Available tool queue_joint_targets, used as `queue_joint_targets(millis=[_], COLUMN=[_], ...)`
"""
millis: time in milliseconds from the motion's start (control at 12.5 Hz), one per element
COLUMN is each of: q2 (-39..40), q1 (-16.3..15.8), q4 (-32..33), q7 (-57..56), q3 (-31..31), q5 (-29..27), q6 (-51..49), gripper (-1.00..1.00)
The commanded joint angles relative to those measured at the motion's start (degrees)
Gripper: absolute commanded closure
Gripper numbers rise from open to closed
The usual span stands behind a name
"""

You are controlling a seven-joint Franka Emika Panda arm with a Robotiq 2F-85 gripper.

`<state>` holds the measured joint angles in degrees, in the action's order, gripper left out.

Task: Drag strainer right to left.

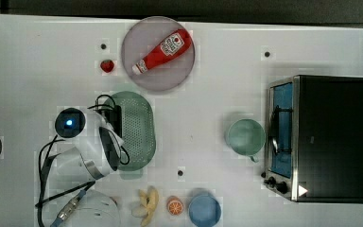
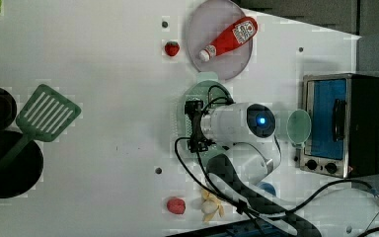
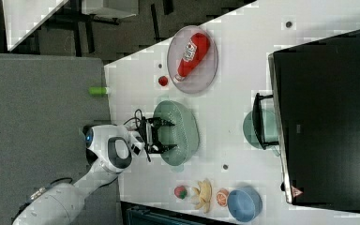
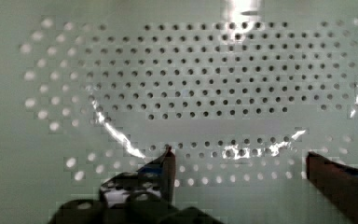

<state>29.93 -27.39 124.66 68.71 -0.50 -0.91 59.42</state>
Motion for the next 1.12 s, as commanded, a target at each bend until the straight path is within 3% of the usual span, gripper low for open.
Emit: queue_joint_targets(millis=[80, 320, 1120], q2=[0.22, 1.86, 6.34], q1=[-2.83, -4.54, -10.08], q4=[-2.81, -6.02, -13.82], q7=[3.01, 5.07, 11.86], q3=[-1.55, -2.11, -2.74], q5=[-1.66, -4.46, -6.02], q6=[-0.53, -1.44, -2.06], gripper=[-1.0, -1.0, -1.0])
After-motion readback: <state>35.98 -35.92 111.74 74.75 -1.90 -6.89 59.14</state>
